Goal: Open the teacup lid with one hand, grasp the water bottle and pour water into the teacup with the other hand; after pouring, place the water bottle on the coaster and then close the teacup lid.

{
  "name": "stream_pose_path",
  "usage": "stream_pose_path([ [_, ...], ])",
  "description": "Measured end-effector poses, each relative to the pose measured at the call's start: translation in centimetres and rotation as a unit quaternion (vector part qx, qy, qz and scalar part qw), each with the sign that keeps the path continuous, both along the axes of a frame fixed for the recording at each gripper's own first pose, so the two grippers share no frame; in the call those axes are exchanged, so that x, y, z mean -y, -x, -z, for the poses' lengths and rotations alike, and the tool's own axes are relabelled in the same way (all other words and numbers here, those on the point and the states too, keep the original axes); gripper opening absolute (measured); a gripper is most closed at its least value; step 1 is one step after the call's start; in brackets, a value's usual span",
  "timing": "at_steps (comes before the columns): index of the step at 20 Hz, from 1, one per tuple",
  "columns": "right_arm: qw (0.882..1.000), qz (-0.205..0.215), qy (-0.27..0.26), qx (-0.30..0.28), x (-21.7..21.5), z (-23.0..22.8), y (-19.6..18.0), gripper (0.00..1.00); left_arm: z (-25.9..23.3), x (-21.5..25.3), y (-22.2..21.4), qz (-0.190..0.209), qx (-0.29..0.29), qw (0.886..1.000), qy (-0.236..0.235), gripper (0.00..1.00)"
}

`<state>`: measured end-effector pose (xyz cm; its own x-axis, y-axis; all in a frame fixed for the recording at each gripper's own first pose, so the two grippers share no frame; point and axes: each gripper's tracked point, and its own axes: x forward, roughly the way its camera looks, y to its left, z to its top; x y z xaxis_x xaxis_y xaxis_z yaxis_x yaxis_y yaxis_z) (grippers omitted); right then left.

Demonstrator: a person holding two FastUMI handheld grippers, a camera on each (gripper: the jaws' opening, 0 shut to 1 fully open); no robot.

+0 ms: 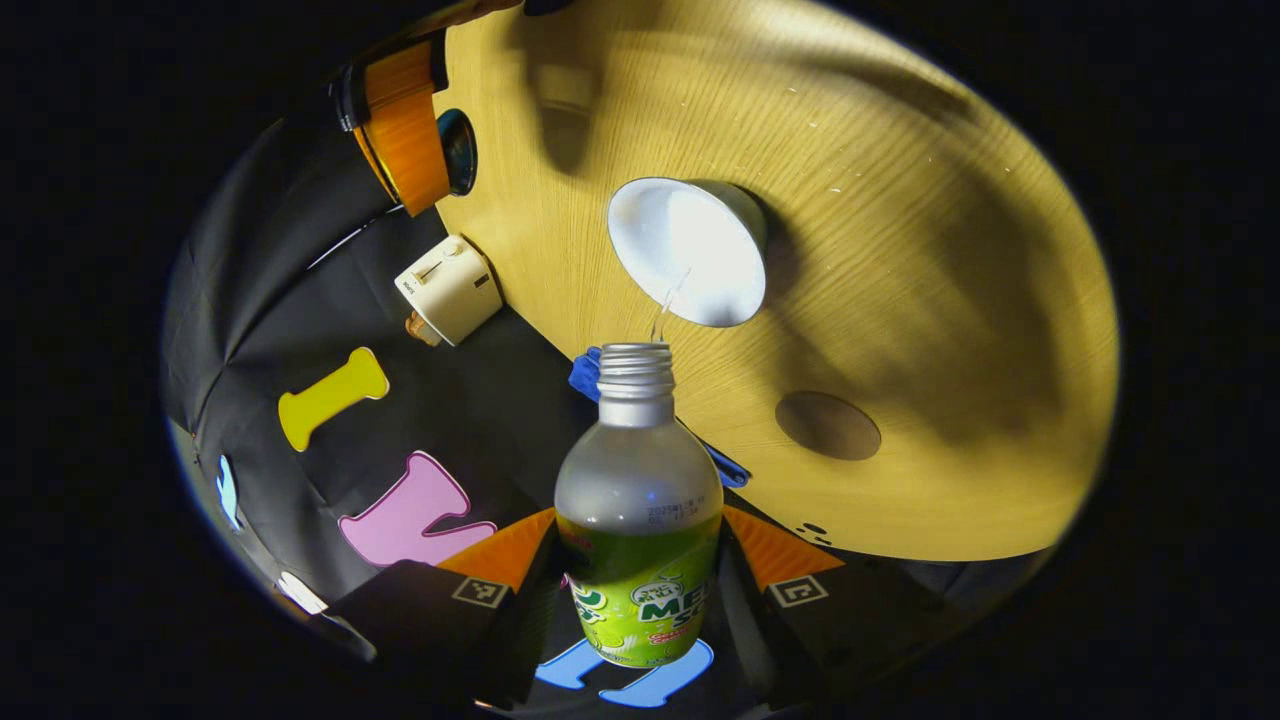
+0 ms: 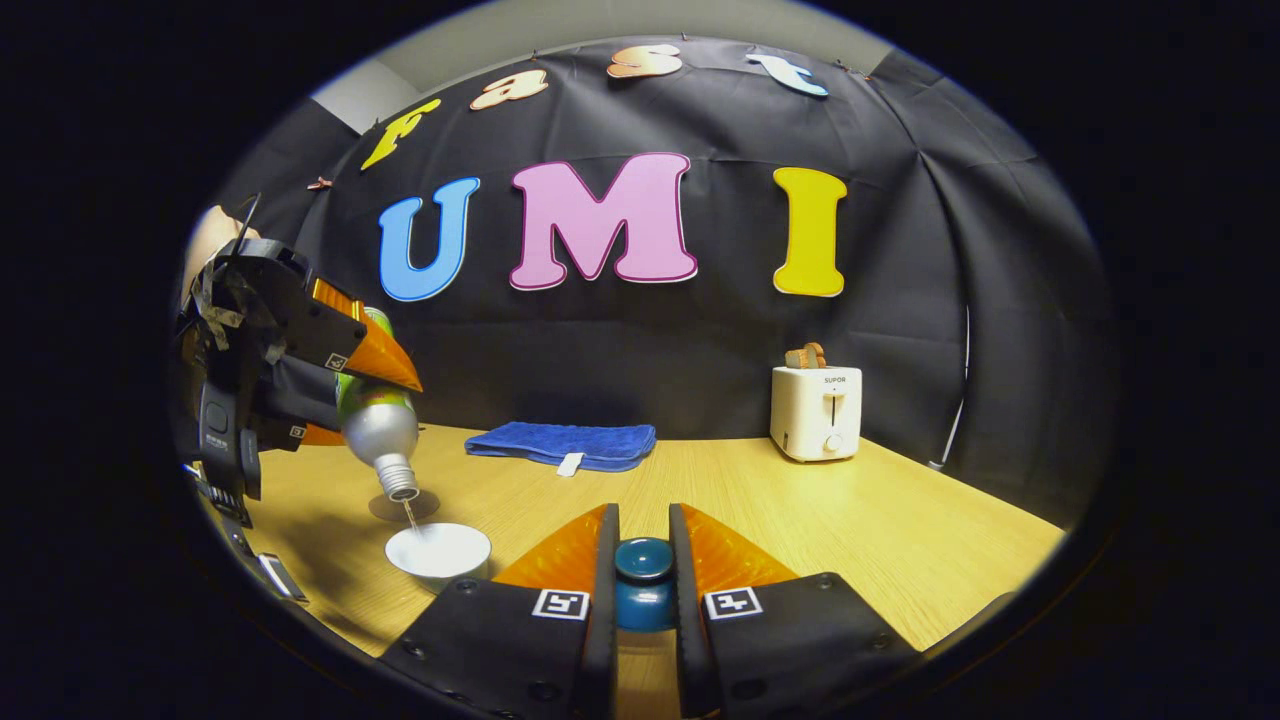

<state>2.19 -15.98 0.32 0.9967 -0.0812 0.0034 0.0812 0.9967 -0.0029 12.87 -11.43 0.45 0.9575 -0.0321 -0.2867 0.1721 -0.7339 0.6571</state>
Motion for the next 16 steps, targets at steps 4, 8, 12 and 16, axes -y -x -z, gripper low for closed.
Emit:
stream_pose_path([
  [4, 1.0, 0.0, 0.0, 0.0, 0.05, 0.01, -0.03, 0.27, 0.02, -0.11, 0.03, 0.001, 0.003, 1.0, -0.008, 0.79],
  [8, 1.0, -0.001, 0.0, 0.0, 0.04, -0.02, 0.06, 0.27, 0.09, 0.09, 0.13, 0.004, 0.004, 1.0, -0.008, 0.79],
  [12, 1.0, -0.001, 0.0, 0.0, 0.09, -0.01, 0.02, 0.27, 0.2, 0.25, 0.33, 0.008, 0.004, 1.0, -0.011, 0.79],
  [16, 1.0, -0.001, 0.0, 0.0, 0.06, -0.01, 0.02, 0.27, 0.34, 0.38, 0.56, 0.013, 0.003, 1.0, -0.011, 0.79],
])
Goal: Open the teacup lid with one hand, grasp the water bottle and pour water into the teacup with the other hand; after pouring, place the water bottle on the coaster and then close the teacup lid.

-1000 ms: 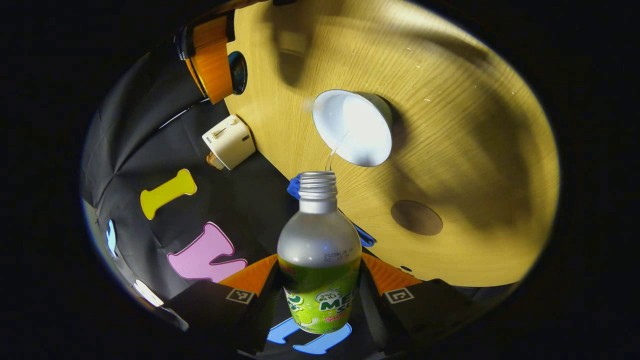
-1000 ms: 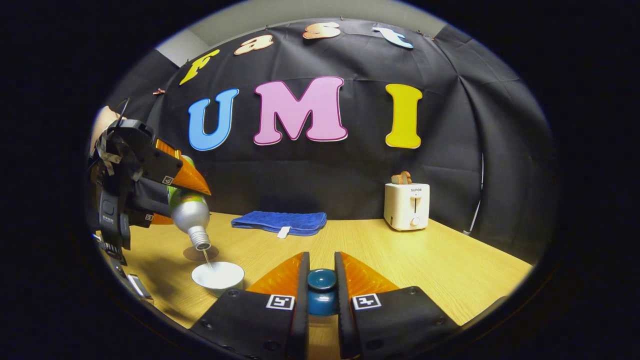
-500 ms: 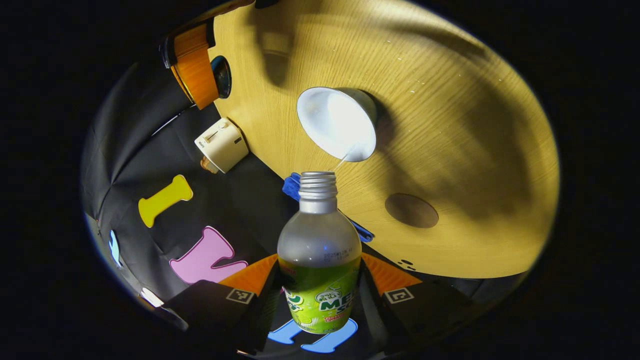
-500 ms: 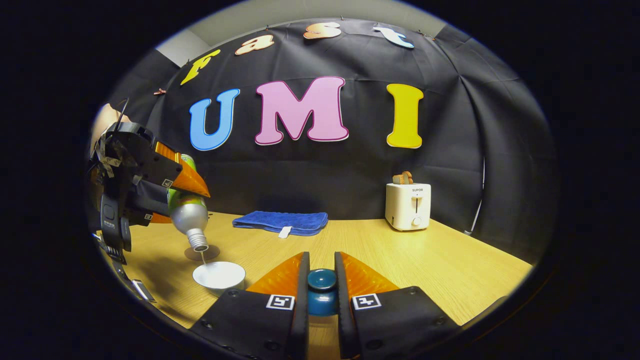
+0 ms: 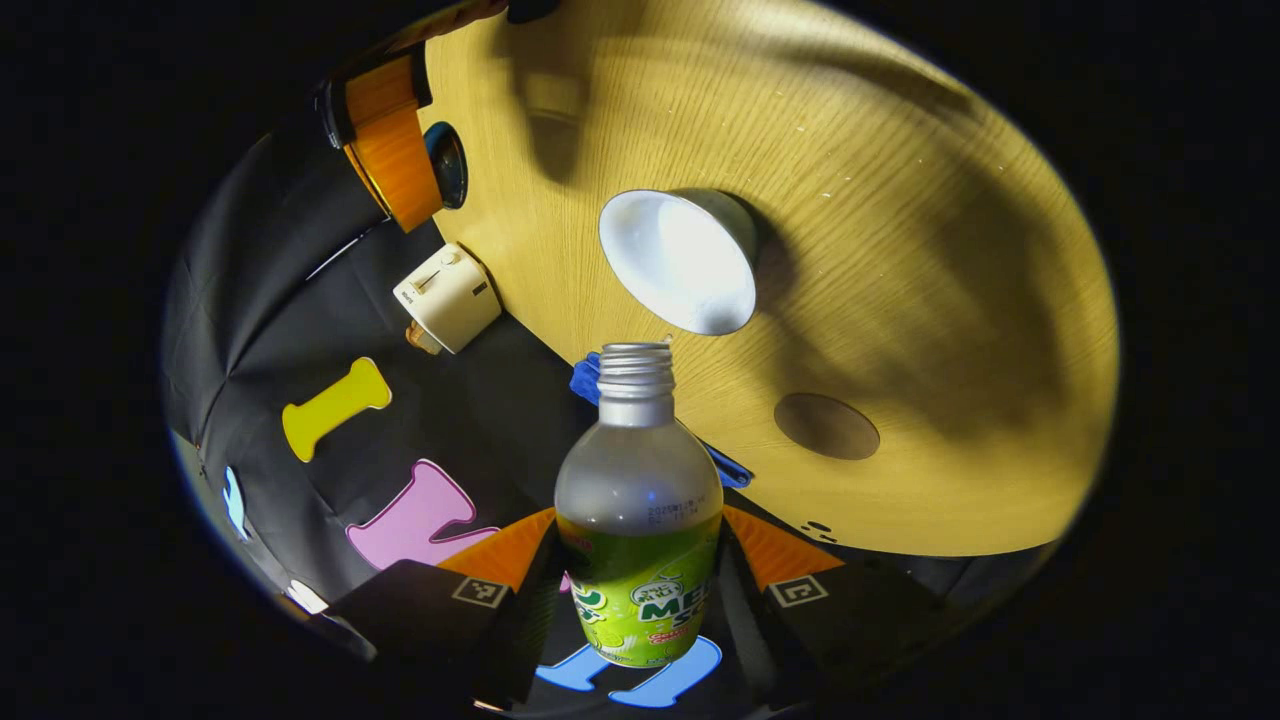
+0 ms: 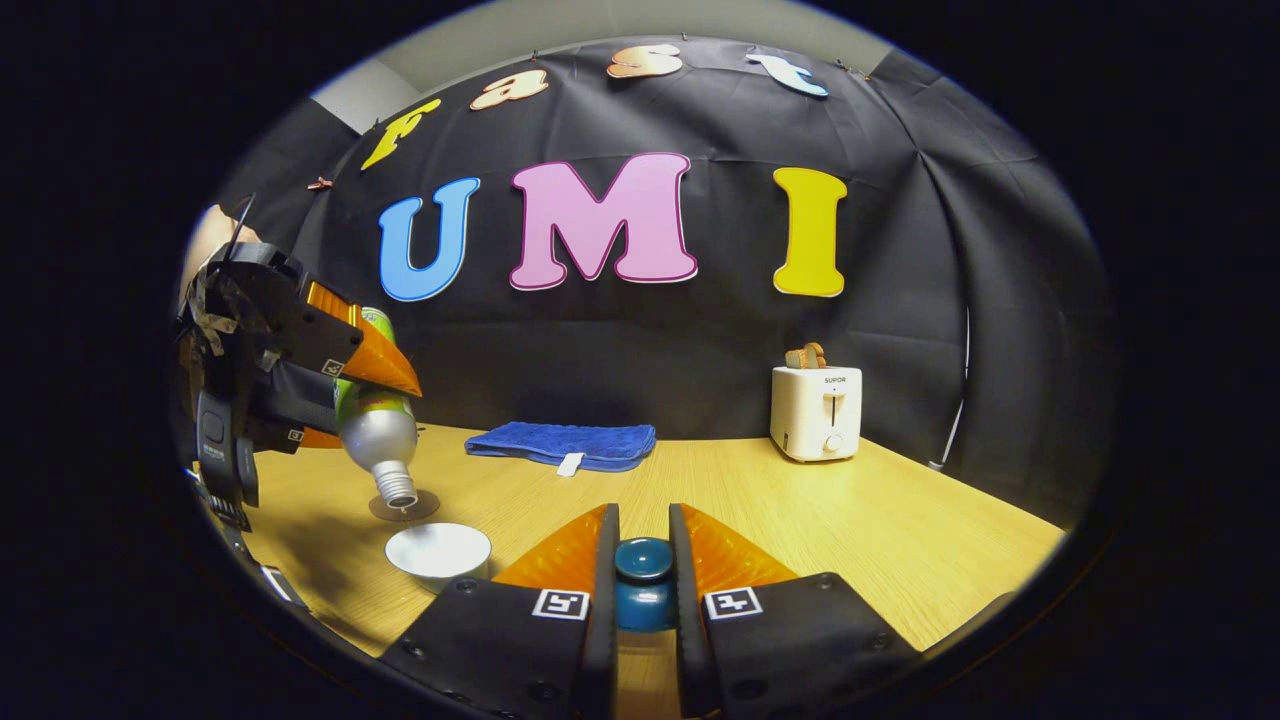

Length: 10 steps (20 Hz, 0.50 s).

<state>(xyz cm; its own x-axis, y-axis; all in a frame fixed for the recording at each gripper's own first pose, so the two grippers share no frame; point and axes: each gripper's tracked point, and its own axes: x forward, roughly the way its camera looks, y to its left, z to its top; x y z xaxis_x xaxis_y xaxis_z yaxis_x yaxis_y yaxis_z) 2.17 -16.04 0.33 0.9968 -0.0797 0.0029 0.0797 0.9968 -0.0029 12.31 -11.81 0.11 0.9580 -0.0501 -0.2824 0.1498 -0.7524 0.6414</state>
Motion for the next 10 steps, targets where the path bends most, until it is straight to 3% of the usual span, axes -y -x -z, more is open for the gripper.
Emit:
stream_pose_path([
  [6, 1.0, 0.0, 0.0, 0.0, 0.05, 0.0, 0.02, 0.27, 0.14, 0.09, 0.29, 0.005, 0.002, 1.0, 0.007, 0.79],
  [10, 1.0, 0.0, 0.0, 0.0, 0.0, 0.01, 0.03, 0.27, -0.41, 0.29, 0.06, 0.026, 0.02, 0.998, 0.056, 0.79],
])
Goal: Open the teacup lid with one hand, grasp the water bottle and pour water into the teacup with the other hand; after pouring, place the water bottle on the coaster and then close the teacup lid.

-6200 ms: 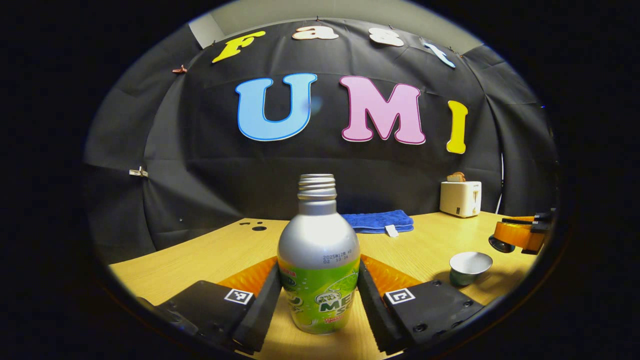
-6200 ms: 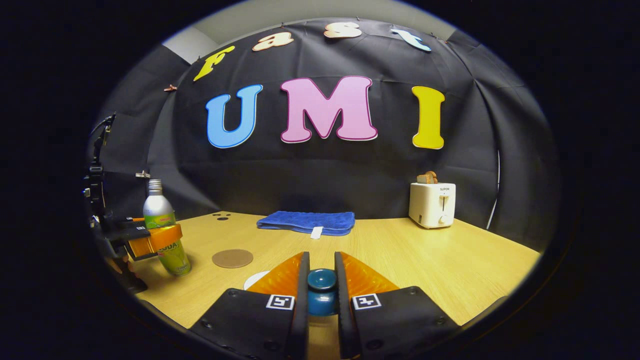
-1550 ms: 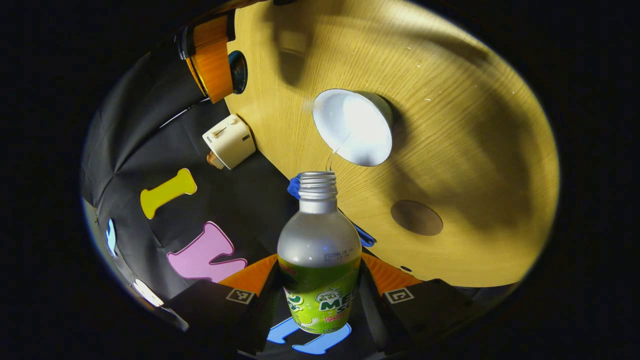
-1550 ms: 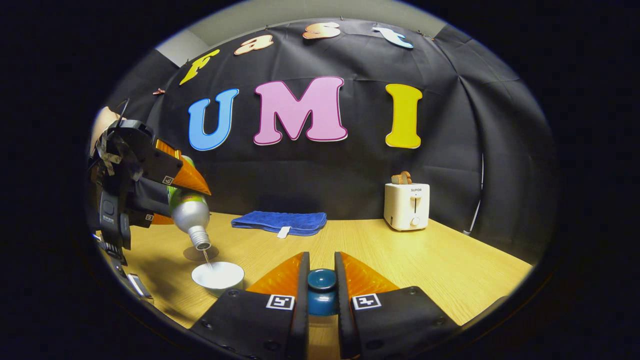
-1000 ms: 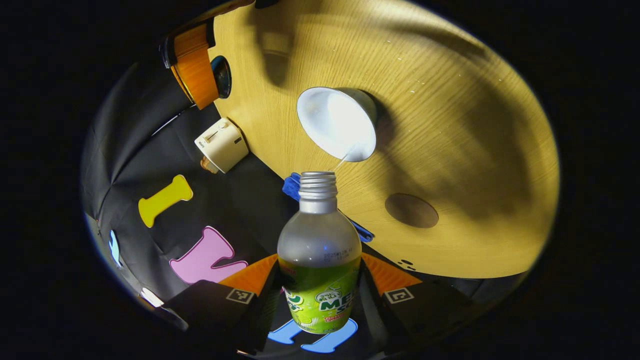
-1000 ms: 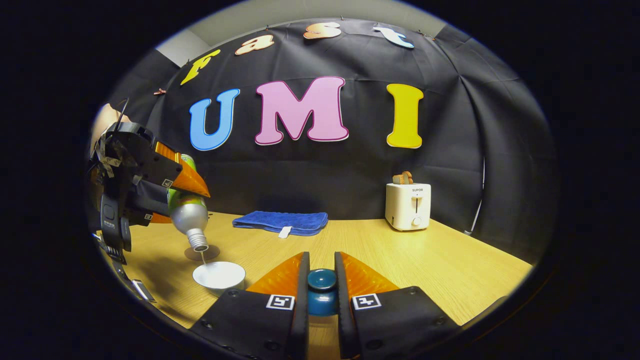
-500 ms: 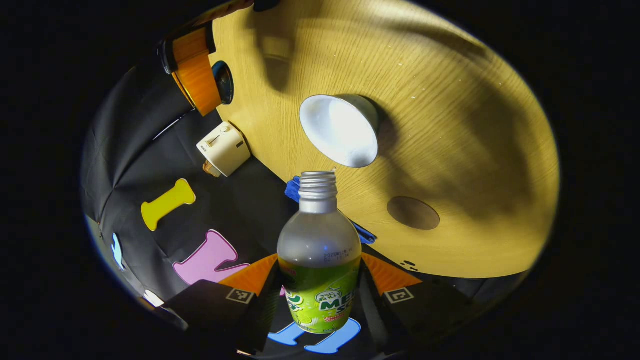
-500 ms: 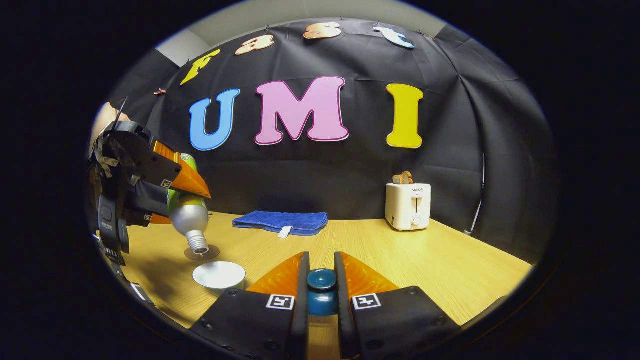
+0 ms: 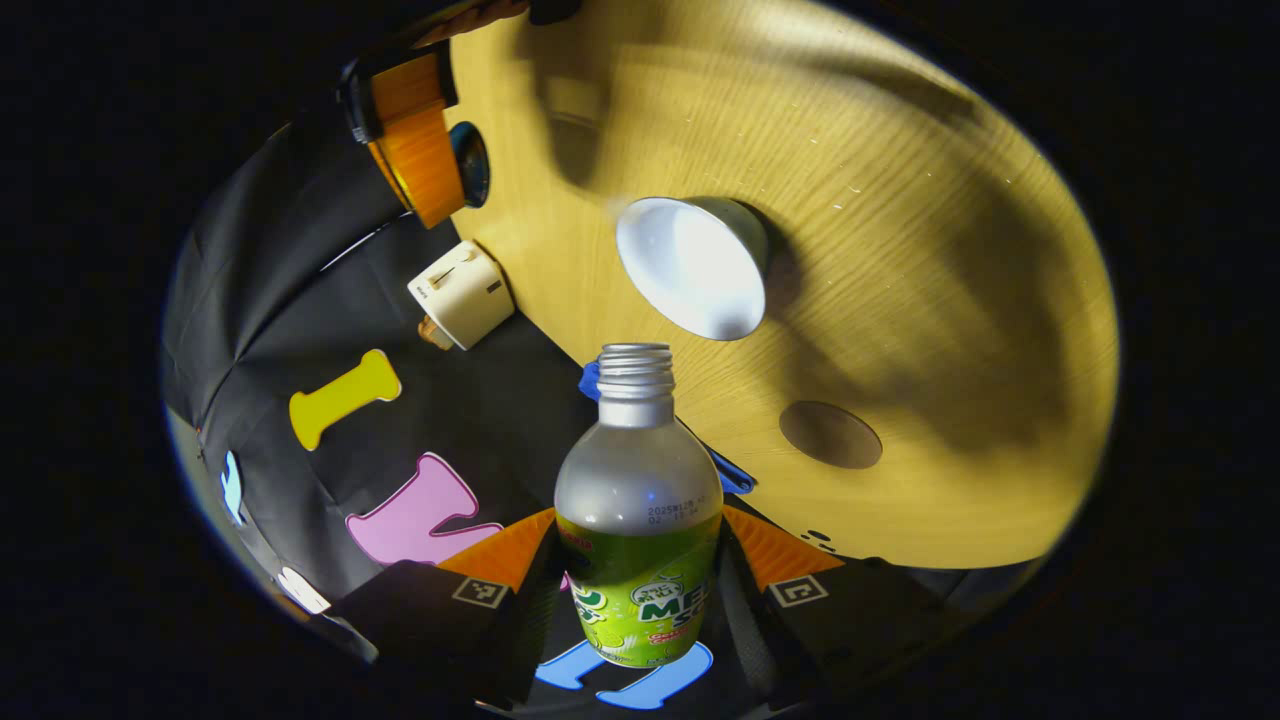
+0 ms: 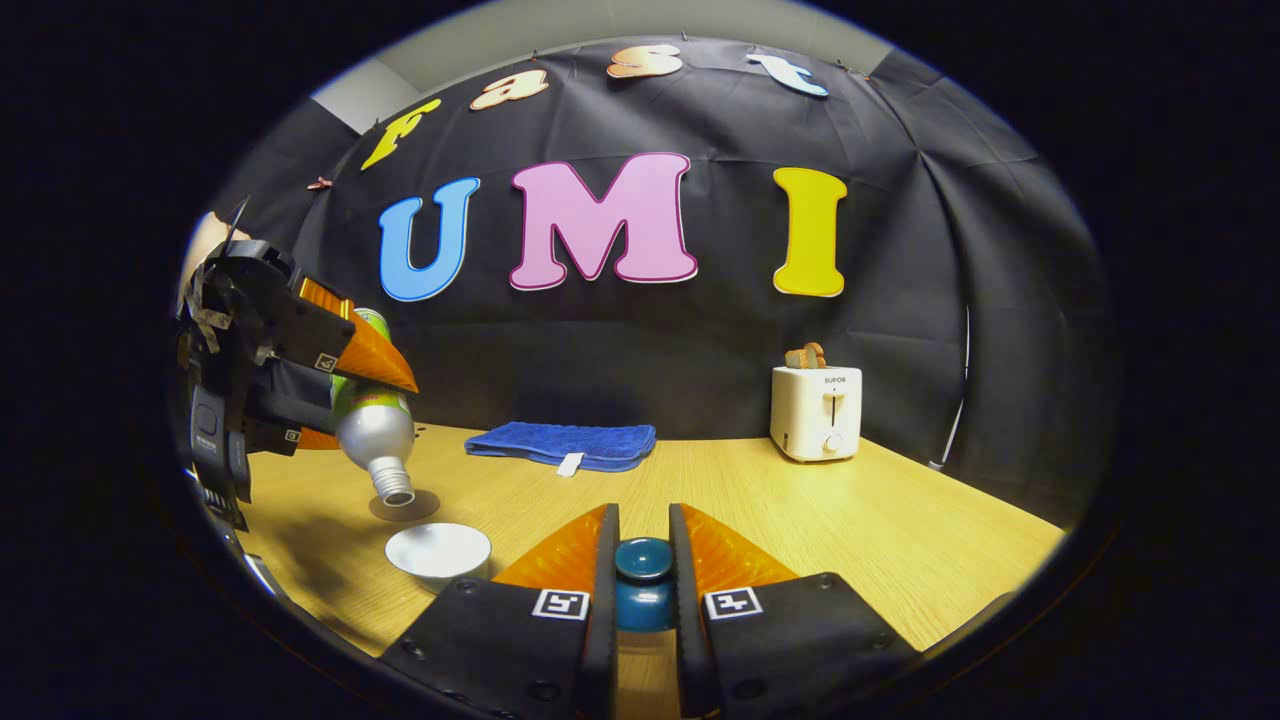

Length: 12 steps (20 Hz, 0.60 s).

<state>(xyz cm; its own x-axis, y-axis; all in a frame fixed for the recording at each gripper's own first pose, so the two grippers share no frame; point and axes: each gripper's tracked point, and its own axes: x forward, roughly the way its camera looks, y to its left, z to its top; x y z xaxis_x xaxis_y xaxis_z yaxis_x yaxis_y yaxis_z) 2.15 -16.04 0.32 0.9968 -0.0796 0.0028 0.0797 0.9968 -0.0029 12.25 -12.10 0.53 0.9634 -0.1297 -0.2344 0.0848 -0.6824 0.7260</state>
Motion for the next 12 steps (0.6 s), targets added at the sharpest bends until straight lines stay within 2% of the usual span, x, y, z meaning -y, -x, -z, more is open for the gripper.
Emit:
stream_pose_path([
  [2, 1.0, 0.0, 0.0, 0.0, 0.0, 0.0, 0.0, 0.27, -0.9, 0.6, 0.8, 0.028, 0.029, 0.998, 0.051, 0.79],
  [4, 1.0, 0.0, 0.0, 0.0, 0.0, 0.0, 0.0, 0.27, -1.6, 0.6, 1.3, 0.043, 0.05, 0.989, 0.13, 0.78],
  [6, 1.0, 0.0, 0.0, 0.0, 0.0, 0.0, 0.0, 0.27, -1.9, -0.1, 2.0, 0.029, 0.062, 0.968, 0.242, 0.78],
  [7, 1.0, 0.0, 0.0, 0.0, 0.0, 0.0, -0.1, 0.27, -2.2, -0.4, 2.4, 0.023, 0.067, 0.951, 0.3, 0.79],
  [9, 1.0, 0.0, 0.0, 0.0, 0.0, 0.0, -0.1, 0.27, -3.1, -1.1, 3.2, 0.022, 0.078, 0.911, 0.406, 0.78],
  [10, 1.0, 0.0, 0.0, 0.0, 0.1, 0.0, -0.1, 0.27, -3.5, -1.3, 3.7, 0.022, 0.081, 0.887, 0.454, 0.78],
  [12, 1.0, 0.0, 0.0, 0.0, 0.0, 0.0, 0.0, 0.27, -4.2, -2.2, 4.0, 0.017, 0.083, 0.832, 0.548, 0.78],
])
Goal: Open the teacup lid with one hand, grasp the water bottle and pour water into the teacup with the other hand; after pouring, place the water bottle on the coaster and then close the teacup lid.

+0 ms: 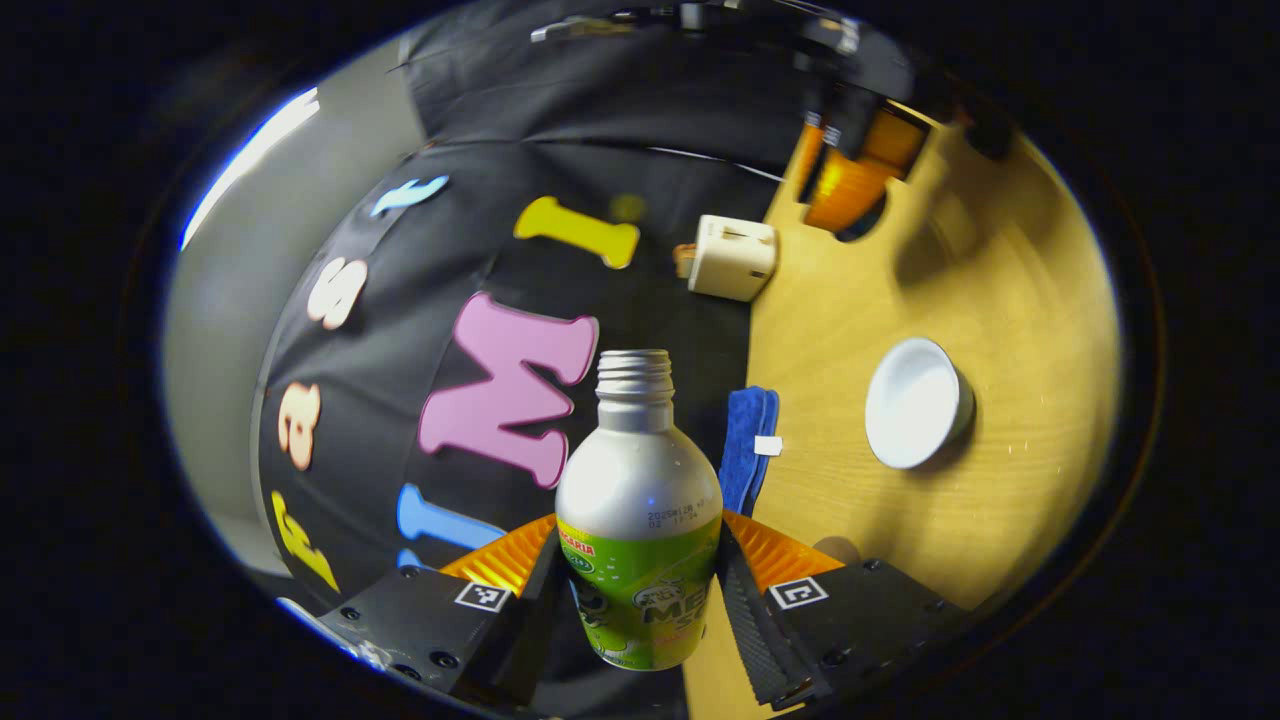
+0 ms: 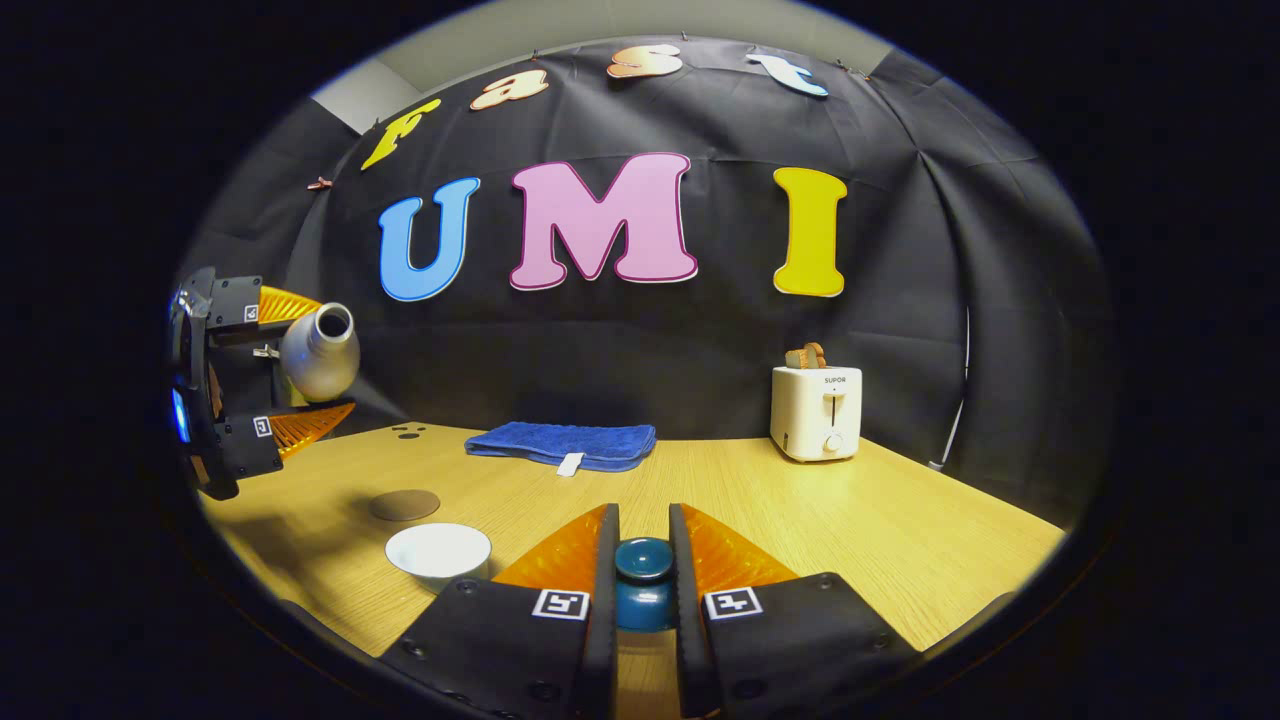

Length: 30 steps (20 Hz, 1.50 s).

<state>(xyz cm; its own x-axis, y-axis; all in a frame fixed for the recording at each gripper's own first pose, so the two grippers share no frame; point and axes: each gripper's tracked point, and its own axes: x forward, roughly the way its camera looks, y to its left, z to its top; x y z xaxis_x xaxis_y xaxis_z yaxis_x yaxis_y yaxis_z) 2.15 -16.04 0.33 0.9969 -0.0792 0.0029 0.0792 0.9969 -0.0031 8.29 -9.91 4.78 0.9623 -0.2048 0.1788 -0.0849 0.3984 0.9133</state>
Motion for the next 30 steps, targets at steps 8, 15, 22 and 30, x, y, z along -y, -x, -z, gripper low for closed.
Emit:
stream_pose_path([
  [8, 1.0, 0.0, 0.0, 0.0, 0.0, 0.0, 0.0, 0.27, -1.1, -3.9, -2.7, 0.034, -0.043, 0.913, 0.405, 0.78],
  [15, 1.0, 0.0, 0.0, 0.0, 0.0, 0.0, -0.1, 0.27, 2.1, -4.9, -6.4, 0.075, -0.128, 0.821, 0.551, 0.79],
  [22, 1.0, 0.0, 0.0, 0.0, 0.0, 0.0, 0.0, 0.27, 6.6, -5.3, -10.2, 0.033, -0.158, 0.822, 0.547, 0.81],
  [30, 1.0, 0.0, 0.0, 0.0, 0.0, 0.0, 0.0, 0.27, 6.5, -4.6, -9.1, 0.04, -0.17, 0.829, 0.531, 0.93],
])
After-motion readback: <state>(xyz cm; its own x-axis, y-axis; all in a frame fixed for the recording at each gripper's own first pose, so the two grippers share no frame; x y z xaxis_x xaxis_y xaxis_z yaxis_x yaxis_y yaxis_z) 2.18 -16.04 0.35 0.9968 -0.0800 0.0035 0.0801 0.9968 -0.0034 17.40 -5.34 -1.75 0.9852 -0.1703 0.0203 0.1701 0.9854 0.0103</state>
